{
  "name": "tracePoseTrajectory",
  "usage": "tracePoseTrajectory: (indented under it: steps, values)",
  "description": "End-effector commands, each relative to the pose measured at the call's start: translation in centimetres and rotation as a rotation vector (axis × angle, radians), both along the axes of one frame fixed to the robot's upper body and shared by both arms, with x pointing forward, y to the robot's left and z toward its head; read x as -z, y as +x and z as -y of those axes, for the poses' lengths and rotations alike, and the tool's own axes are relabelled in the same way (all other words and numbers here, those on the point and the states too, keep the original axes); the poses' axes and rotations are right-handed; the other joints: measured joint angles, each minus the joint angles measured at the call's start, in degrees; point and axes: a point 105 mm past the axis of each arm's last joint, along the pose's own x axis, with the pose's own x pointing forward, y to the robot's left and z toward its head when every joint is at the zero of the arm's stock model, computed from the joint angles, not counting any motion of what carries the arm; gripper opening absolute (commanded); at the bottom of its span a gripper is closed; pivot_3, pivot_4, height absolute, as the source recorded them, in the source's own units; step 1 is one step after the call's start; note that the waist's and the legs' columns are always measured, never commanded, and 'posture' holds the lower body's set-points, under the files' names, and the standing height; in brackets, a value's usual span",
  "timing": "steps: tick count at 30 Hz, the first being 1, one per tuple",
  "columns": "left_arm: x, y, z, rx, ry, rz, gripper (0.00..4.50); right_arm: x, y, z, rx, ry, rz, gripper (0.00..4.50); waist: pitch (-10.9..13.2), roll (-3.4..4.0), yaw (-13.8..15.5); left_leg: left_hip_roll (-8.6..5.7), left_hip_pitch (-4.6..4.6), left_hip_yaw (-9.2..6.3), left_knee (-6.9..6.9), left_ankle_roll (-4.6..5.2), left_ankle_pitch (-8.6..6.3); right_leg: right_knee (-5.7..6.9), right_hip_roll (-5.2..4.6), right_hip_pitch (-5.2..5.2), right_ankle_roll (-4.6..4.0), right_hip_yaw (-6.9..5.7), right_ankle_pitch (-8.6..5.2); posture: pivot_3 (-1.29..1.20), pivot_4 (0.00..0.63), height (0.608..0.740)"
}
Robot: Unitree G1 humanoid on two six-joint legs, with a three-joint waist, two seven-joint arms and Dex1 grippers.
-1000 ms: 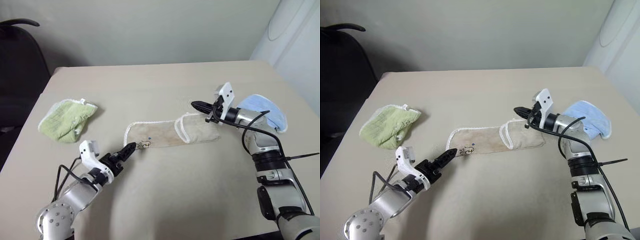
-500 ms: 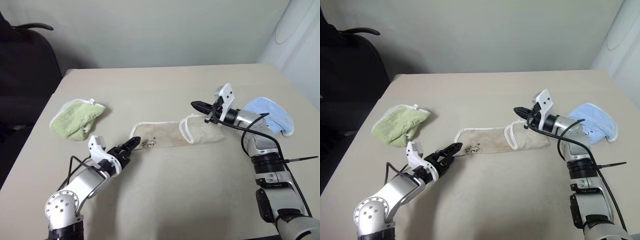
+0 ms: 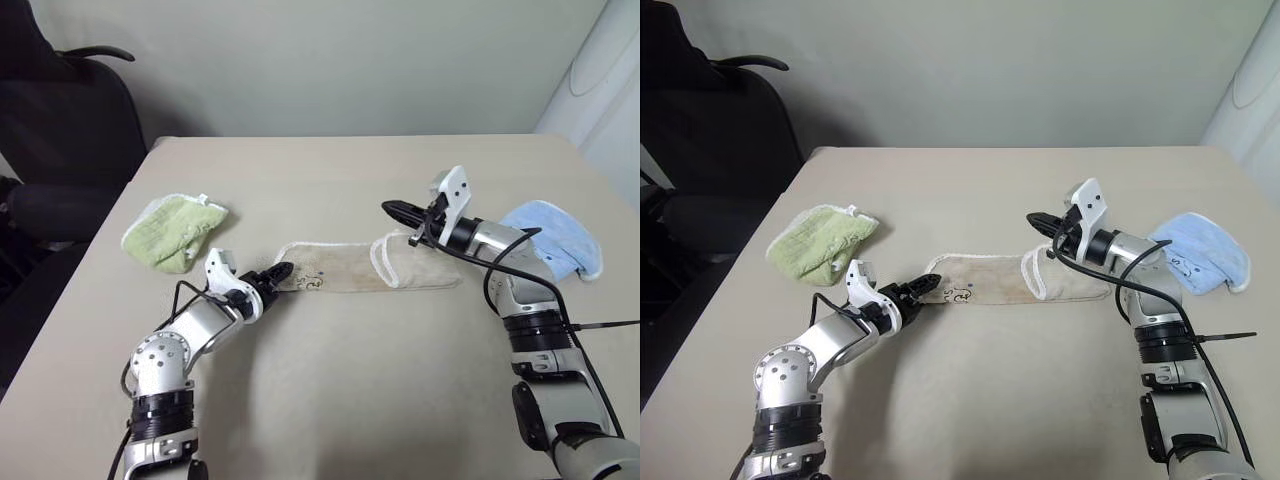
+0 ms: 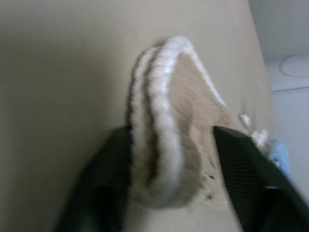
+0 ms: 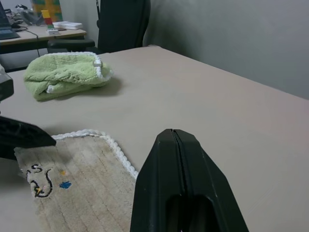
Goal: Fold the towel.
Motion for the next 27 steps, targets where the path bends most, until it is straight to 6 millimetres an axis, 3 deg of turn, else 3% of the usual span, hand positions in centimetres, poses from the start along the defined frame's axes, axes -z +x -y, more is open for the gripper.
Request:
tracePoseTrajectory:
  steps: [1,4,5,11,21,27]
  values:
    - [1.7,-0.4,0.7,0.03,0.015,-0.058,1.2,-1.6,-0.4,0.0,0.0,0.024,0.057,0.0,0.02,-0.04,-0.01,0.0,-0.02,0.01,-0.05,-0.01,0.0,-0.01,0.0,-0.04,0.18,0.02,0.06,0.0,0.15,0.74]
    - [1.3,-0.4,0.5,0.027,0.013,-0.032,0.11,-1.5,-0.5,-0.1,-0.003,0.024,0.054,0.0,0.11,-0.17,-0.07,0.02,-0.06,0.06,-0.4,-0.08,0.04,-0.15,0.0,-0.2,0.25,0.06,0.05,0.0,0.15,0.74]
    - [1.0,-0.4,0.5,0.025,0.011,-0.016,0.02,-1.5,-0.5,-0.2,-0.003,0.023,0.053,0.0,0.11,-0.17,-0.08,0.04,-0.07,0.06,-0.46,-0.11,0.06,-0.17,0.0,-0.23,0.27,0.06,0.06,0.0,0.15,0.74]
    - [-0.6,-0.4,-0.1,0.013,0.007,0.057,0.02,-1.4,-0.6,-0.3,-0.007,0.022,0.051,0.0,0.23,-0.34,-0.15,0.14,-0.14,0.07,-0.83,-0.27,0.15,-0.19,0.06,-0.47,0.31,0.08,0.02,0.0,0.15,0.74]
    - [-5.0,0.6,-4.7,-0.074,0.031,0.22,0.02,-1.2,-0.7,-0.1,0.004,0.021,0.047,0.0,0.61,-0.98,-1.49,0.38,-0.81,0.09,-0.76,-0.38,0.19,-0.18,0.2,-1.17,0.21,0.03,0.11,0.0,0.15,0.74]
    - [-5.9,0.9,-5.2,-0.064,0.057,0.243,0.02,-1.3,-0.8,-0.1,0.007,0.026,0.049,0.0,0.69,-1.1,-1.97,0.46,-0.89,0.11,-0.77,-0.43,0.21,-0.22,0.24,-1.27,0.19,0.02,0.13,0.0,0.15,0.74]
